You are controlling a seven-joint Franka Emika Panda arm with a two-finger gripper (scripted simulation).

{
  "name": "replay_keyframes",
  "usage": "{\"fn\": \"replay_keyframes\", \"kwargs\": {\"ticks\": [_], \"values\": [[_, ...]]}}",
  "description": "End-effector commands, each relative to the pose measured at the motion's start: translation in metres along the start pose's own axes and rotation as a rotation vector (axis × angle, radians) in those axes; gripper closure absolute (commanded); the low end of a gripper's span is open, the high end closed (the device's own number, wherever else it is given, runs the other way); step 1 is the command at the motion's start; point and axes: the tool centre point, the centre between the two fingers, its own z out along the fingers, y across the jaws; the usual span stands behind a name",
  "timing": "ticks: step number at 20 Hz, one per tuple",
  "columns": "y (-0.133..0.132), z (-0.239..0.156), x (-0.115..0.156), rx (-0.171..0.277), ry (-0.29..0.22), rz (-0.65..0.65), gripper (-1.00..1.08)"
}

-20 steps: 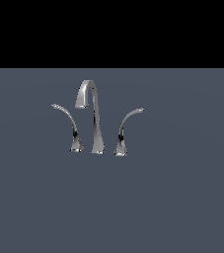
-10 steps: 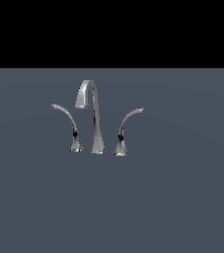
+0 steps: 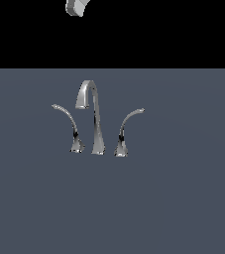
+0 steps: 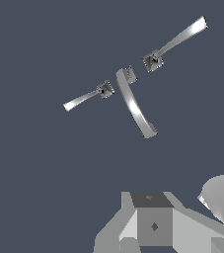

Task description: Turn on the faucet by rotating a designated handle.

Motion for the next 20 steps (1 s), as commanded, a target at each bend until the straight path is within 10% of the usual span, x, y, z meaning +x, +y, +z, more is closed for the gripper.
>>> {"fn": "replay_keyframes", "kwargs": {"ticks": [1,11,20], "values": [[-0.012,0.018,0.012,0.000,-0.022,0.080,1.08],[-0.048,0.091,0.056,-0.035,-0.036,0.402,1.08],[-0.073,0.150,0.091,-0.072,0.049,0.679,1.08]]}}
